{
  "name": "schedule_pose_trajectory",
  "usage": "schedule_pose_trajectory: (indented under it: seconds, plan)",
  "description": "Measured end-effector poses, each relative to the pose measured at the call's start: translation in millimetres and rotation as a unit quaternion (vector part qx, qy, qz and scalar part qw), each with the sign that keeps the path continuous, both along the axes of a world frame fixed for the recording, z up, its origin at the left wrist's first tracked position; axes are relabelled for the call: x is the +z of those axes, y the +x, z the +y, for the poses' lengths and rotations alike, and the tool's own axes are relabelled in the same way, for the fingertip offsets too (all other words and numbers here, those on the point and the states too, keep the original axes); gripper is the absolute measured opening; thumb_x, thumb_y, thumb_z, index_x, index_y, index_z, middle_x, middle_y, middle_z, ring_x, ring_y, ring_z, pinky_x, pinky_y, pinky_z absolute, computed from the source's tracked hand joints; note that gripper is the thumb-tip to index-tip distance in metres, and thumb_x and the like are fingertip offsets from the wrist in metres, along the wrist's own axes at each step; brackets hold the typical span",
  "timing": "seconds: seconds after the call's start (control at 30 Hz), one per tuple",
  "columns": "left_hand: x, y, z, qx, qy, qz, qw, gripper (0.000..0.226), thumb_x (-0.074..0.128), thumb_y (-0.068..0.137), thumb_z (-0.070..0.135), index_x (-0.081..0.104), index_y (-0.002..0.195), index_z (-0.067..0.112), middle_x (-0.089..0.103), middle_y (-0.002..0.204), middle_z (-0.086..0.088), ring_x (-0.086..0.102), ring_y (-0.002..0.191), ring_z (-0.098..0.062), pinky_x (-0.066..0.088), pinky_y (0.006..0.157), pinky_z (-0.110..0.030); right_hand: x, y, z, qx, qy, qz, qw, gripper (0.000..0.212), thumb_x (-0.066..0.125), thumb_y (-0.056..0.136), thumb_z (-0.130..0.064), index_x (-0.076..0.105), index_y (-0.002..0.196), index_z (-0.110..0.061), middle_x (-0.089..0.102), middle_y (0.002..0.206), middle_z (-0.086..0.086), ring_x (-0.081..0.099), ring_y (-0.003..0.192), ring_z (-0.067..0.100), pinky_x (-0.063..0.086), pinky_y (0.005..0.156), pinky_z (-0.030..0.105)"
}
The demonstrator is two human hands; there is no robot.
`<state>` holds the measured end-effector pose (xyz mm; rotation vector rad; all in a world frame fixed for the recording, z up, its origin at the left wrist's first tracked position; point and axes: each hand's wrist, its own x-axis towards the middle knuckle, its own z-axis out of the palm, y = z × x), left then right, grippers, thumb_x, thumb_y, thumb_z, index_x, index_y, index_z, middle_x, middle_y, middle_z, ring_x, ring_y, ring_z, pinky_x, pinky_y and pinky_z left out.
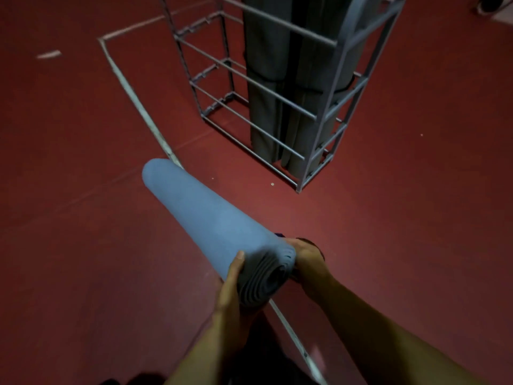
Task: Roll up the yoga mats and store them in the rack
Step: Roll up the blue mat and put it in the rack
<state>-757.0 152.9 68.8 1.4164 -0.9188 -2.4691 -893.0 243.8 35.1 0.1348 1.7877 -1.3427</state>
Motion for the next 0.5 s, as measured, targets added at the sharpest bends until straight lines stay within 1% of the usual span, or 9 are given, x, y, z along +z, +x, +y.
schedule_pose_trajectory:
  seconds: [0.07,0.13,0.17,0.2,0.27,0.37,0.4,0.43,0.5]
  plan:
    - [9,12,-17,0.032,0.026,0.002,0.999,0.091,0.091,0.072,0.052,0.052,0.148,0.019,0.063,0.14,-0.017,0.063,0.125,-0.041,0.049,0.106,-0.058,18,9,-10,-0.002,-0.022,0.036,0.999,0.019,0.059,0.101,-0.009,0.073,0.093,-0.018,0.072,0.079,-0.008,0.068,0.077,0.014,0.055,0.063,0.021]
    - [33,26,-32,0.043,0.044,0.05,0.997,0.087,0.087,0.079,0.051,0.051,0.15,0.016,0.06,0.143,-0.02,0.059,0.131,-0.041,0.043,0.114,-0.055,47,24,-28,0.01,-0.047,0.082,0.995,0.029,0.052,0.107,-0.018,0.075,0.092,-0.009,0.074,0.078,-0.005,0.068,0.075,0.014,0.052,0.06,0.015]
    - [40,28,-40,0.027,0.04,0.064,0.997,0.078,0.08,0.086,0.052,0.053,0.148,0.013,0.061,0.142,-0.021,0.06,0.13,-0.039,0.043,0.115,-0.055,61,29,-36,0.014,-0.051,0.096,0.994,0.04,0.048,0.109,-0.027,0.075,0.09,-0.003,0.076,0.078,0.001,0.07,0.076,0.016,0.055,0.064,0.018]
    - [53,35,-48,0.007,0.021,0.068,0.997,0.072,0.073,0.09,0.056,0.057,0.145,0.012,0.064,0.138,-0.02,0.062,0.127,-0.038,0.046,0.112,-0.055,72,36,-45,0.025,-0.053,0.111,0.992,0.052,0.045,0.109,-0.037,0.075,0.09,0.0,0.078,0.081,0.006,0.073,0.078,0.02,0.059,0.073,0.026]
    - [76,47,-68,-0.007,-0.015,0.062,0.998,0.08,0.075,0.084,0.066,0.055,0.146,0.02,0.067,0.135,-0.015,0.067,0.121,-0.037,0.053,0.102,-0.058,93,52,-59,0.054,-0.042,0.151,0.986,0.064,0.04,0.107,-0.055,0.077,0.088,-0.006,0.078,0.084,0.008,0.076,0.084,0.023,0.06,0.087,0.043]
    - [103,66,-96,0.023,-0.091,0.066,0.993,0.099,0.082,0.073,0.069,0.044,0.154,0.027,0.066,0.139,-0.01,0.068,0.121,-0.033,0.054,0.102,-0.055,129,76,-78,0.086,-0.027,0.221,0.971,0.079,0.032,0.099,-0.073,0.071,0.079,-0.008,0.076,0.077,0.007,0.073,0.078,0.024,0.058,0.085,0.046]
    - [116,73,-102,0.034,-0.122,0.064,0.99,0.097,0.08,0.074,0.069,0.045,0.153,0.024,0.066,0.139,-0.009,0.068,0.12,-0.031,0.054,0.103,-0.052,145,85,-84,0.094,-0.026,0.243,0.965,0.082,0.03,0.097,-0.078,0.068,0.074,-0.009,0.074,0.074,0.006,0.071,0.074,0.023,0.058,0.081,0.045]
    - [132,82,-108,0.052,-0.158,0.06,0.984,0.085,0.075,0.081,0.067,0.052,0.149,0.021,0.068,0.135,-0.009,0.07,0.117,-0.028,0.055,0.102,-0.049,159,94,-91,0.11,-0.027,0.275,0.955,0.085,0.027,0.093,-0.083,0.064,0.07,-0.01,0.072,0.07,0.006,0.069,0.07,0.023,0.058,0.077,0.045]
    - [164,100,-120,0.08,-0.22,0.058,0.97,0.051,0.058,0.099,0.055,0.07,0.13,0.016,0.076,0.119,-0.009,0.074,0.108,-0.026,0.056,0.099,-0.046,191,114,-102,0.152,-0.033,0.33,0.931,0.095,0.024,0.085,-0.093,0.059,0.069,-0.006,0.068,0.066,0.009,0.065,0.064,0.027,0.054,0.068,0.046]
